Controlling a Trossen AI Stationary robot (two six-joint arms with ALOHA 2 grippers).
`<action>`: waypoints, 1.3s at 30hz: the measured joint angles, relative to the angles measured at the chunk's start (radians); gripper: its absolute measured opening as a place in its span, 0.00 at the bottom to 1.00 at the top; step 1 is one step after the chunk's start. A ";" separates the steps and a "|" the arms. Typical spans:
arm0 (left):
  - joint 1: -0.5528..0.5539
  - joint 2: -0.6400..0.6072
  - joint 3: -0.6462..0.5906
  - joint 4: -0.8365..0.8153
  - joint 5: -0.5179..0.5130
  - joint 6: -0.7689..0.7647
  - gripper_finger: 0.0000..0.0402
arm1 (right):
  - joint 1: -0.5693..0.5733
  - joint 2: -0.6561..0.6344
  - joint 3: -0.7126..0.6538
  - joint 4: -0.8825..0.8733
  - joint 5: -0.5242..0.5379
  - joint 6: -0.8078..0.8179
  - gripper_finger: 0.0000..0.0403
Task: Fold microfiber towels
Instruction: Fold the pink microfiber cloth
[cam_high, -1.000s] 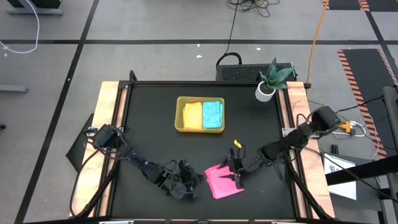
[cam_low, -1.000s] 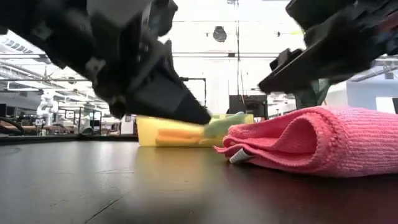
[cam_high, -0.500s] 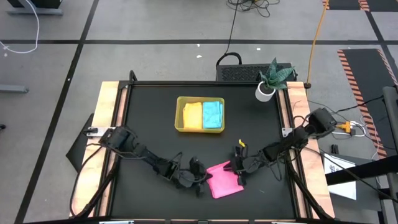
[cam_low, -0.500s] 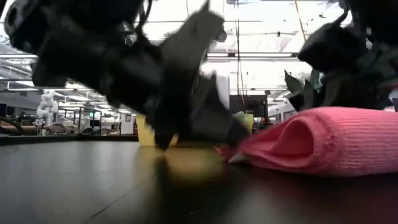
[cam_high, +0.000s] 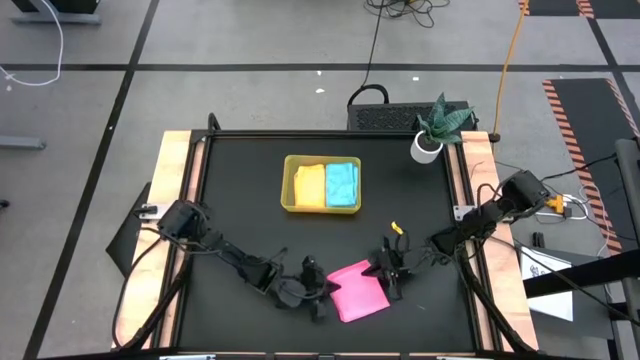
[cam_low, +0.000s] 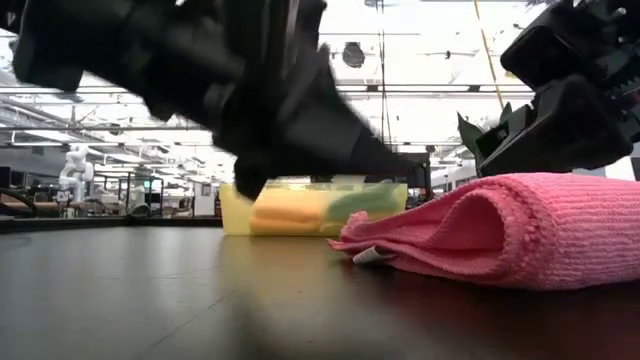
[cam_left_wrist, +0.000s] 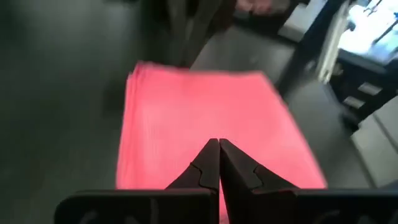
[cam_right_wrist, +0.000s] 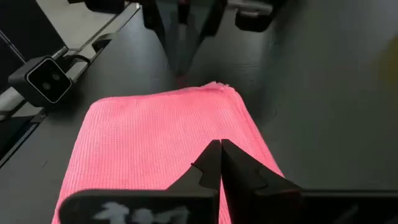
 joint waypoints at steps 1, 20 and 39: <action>0.000 -0.001 0.000 0.027 -0.004 0.021 0.01 | 0.000 0.000 0.000 0.003 0.000 0.000 0.00; 0.020 0.008 0.000 -0.174 0.001 -0.103 0.01 | -0.002 0.073 -0.001 0.009 0.079 -0.095 0.00; 0.064 0.068 0.039 0.026 0.127 -0.013 0.01 | 0.104 0.253 0.283 -0.066 -0.111 -0.165 0.18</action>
